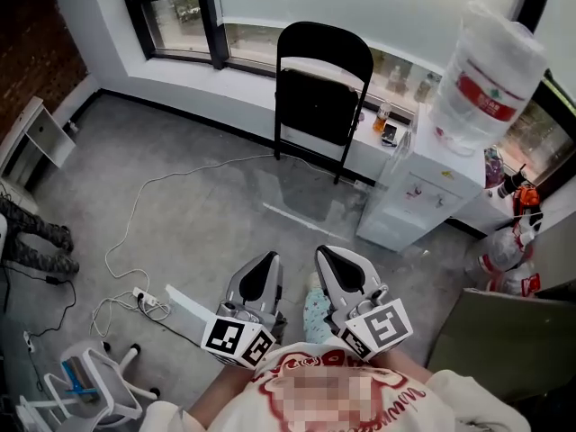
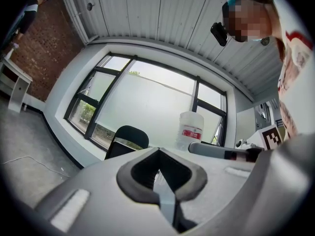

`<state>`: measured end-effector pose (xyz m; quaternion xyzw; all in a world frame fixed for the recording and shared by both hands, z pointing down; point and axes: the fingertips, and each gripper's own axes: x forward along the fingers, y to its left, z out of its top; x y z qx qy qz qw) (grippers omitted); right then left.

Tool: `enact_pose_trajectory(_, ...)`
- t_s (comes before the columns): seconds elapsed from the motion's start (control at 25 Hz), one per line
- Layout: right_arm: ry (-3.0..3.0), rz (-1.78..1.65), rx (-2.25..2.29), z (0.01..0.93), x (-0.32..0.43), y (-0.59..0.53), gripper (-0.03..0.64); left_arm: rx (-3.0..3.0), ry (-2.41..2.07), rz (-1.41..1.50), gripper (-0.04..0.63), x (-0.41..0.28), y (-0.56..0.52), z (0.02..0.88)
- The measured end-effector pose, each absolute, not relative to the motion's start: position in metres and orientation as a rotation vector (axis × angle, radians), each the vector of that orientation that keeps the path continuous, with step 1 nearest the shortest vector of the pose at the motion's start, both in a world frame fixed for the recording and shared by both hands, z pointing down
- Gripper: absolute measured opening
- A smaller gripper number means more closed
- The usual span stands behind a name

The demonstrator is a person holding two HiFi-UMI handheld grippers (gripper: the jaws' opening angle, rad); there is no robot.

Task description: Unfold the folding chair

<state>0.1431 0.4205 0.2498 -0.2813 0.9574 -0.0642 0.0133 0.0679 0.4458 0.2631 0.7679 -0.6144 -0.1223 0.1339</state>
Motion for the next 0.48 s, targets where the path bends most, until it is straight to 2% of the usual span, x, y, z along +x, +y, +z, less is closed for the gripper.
enact_pose_trajectory(0.48,3.005,-0.134,-0.861,0.230,0.123,0.225,0.023,2.230,-1.743,-0.457,0.000,0.053,0.240,0.246)
